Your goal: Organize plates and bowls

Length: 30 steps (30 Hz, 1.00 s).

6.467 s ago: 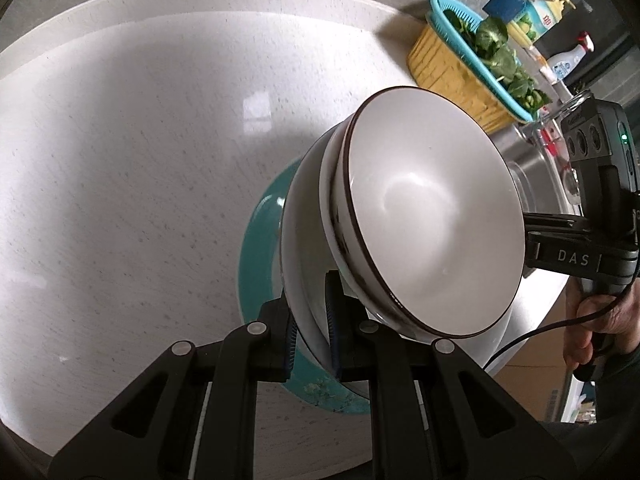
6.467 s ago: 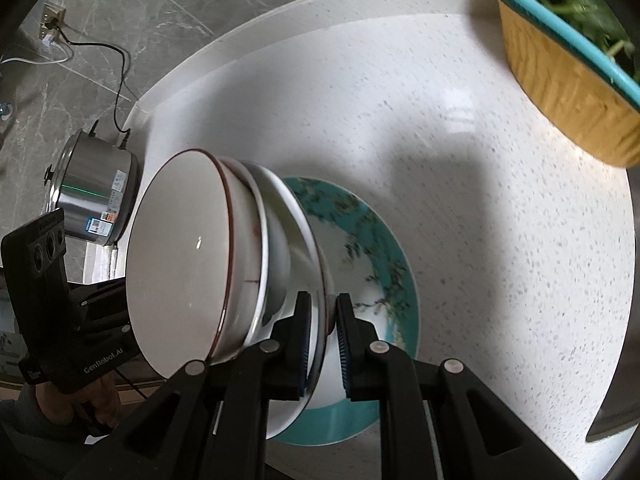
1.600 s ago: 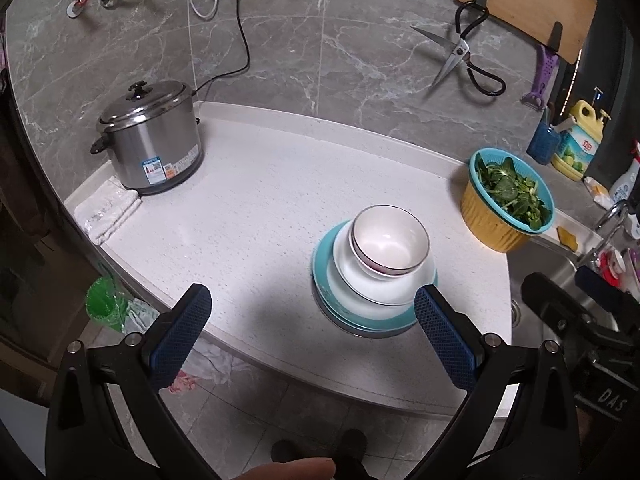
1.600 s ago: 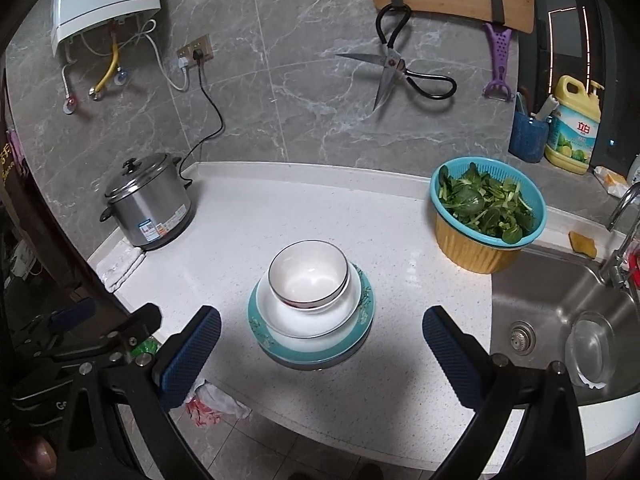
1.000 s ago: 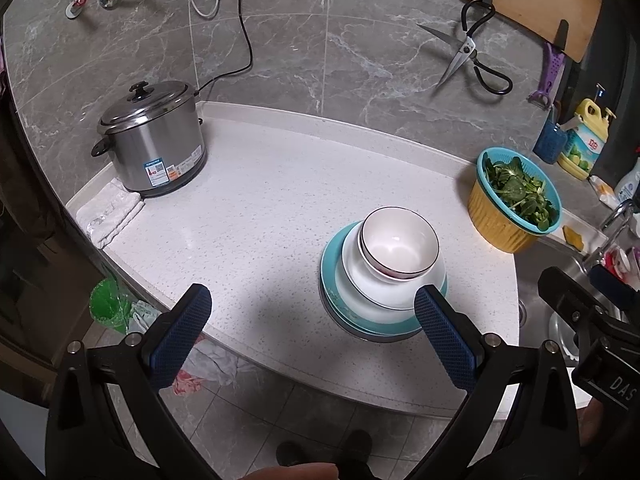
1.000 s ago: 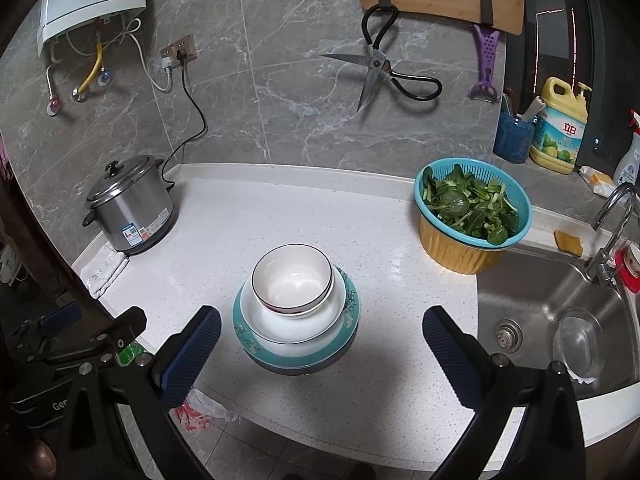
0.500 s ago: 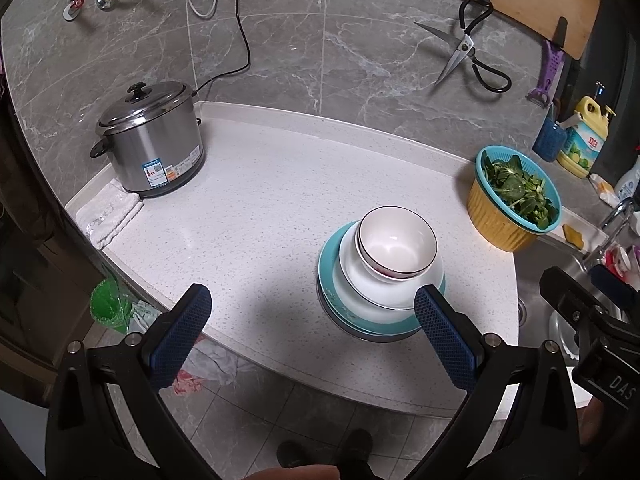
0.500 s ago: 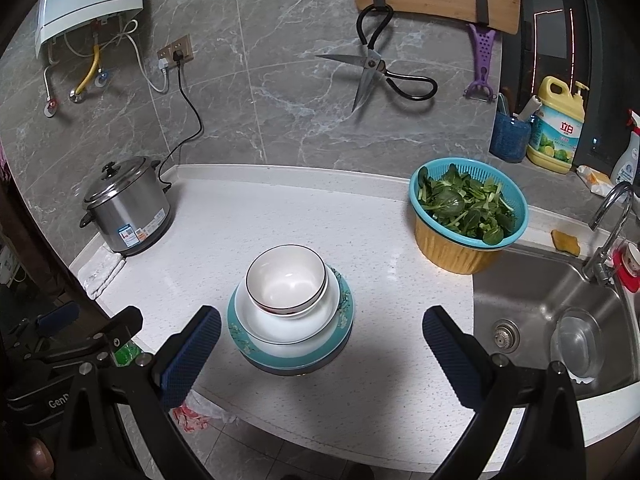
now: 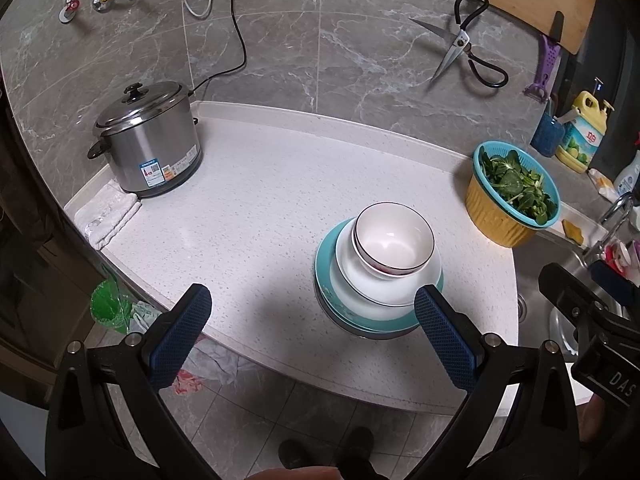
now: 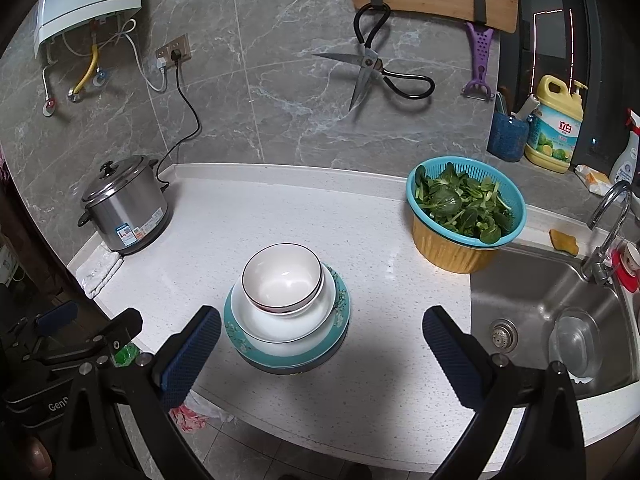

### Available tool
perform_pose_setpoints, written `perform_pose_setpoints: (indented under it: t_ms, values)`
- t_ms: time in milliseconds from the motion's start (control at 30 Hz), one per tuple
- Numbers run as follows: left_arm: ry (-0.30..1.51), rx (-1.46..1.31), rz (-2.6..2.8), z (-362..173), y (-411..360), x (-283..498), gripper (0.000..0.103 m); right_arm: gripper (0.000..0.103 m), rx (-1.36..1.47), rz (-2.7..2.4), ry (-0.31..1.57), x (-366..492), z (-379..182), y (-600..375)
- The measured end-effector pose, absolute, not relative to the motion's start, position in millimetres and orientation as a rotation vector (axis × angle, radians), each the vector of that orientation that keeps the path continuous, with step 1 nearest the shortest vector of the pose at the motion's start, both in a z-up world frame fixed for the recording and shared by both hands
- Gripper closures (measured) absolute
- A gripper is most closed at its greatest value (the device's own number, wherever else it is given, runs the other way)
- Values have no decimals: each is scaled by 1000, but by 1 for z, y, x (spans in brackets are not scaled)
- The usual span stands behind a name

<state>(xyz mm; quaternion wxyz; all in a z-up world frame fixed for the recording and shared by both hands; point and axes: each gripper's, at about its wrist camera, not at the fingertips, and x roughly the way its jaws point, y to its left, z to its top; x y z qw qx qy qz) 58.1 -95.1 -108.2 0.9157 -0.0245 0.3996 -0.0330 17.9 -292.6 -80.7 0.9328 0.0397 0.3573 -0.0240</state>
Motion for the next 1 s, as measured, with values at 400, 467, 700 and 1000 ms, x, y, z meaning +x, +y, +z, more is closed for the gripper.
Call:
perform_pose_setpoints:
  t_ms: [400,467,700,1000]
  values:
    - [820,-55,-53,-110,-91,57,0,0,84,-50,731,17,-81,-292]
    - [823,-56,-57,-110,-89,57,0,0,84,-50,732,17,-81,-290]
    - [830,-51,-65,-112,-89,58,0,0,77,-40,733,18,-83,-291]
    - [835,-47,-59,-114,-90,61,0,0,77,-42,735,17,-83,-290]
